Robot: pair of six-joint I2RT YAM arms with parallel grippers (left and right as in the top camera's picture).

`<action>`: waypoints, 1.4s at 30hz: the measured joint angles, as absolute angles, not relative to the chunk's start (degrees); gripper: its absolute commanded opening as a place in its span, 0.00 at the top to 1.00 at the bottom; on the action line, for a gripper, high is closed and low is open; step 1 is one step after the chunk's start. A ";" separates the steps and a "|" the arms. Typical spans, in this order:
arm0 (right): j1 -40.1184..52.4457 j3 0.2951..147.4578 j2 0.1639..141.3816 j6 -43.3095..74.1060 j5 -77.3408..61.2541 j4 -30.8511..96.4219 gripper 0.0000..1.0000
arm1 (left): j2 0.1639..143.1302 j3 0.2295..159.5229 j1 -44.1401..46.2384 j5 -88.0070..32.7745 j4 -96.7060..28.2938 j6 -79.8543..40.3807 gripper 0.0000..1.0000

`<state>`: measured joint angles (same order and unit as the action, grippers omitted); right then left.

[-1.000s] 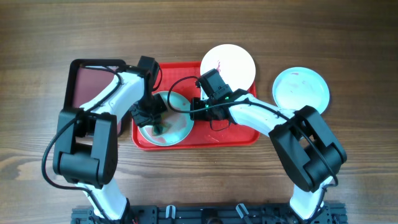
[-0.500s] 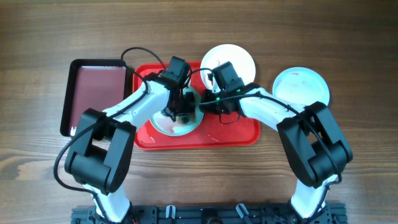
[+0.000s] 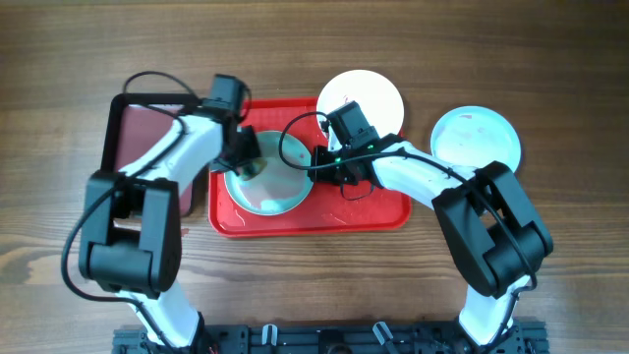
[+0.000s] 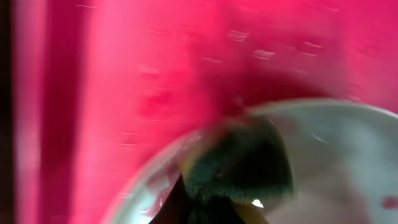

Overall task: Clean dirty plates on tray and stack at the side
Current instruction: 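Continue scrubbing the plate center with the sponge, left gripper circling, then lift the light-blue plate with the right gripper and stack it on the first plate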

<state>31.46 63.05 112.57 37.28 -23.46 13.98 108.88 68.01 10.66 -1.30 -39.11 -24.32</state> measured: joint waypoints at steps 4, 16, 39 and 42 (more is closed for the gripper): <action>32.12 63.05 112.66 37.28 -24.40 13.80 0.96 | 108.75 68.01 7.99 -4.08 -41.01 -20.80 0.96; 31.35 66.67 111.72 34.48 -20.32 28.62 0.96 | 101.43 79.99 0.23 -19.75 -44.36 -15.07 0.96; 64.12 66.83 95.11 28.71 71.77 42.76 0.96 | 104.31 78.04 4.25 -18.50 -47.40 -17.91 0.96; 65.69 66.81 95.11 21.69 79.50 36.12 0.96 | 104.31 78.04 4.25 -18.37 -47.42 -17.91 0.96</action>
<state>65.69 66.81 95.11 21.69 79.50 36.12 104.31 78.04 4.25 -18.37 -47.42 -17.91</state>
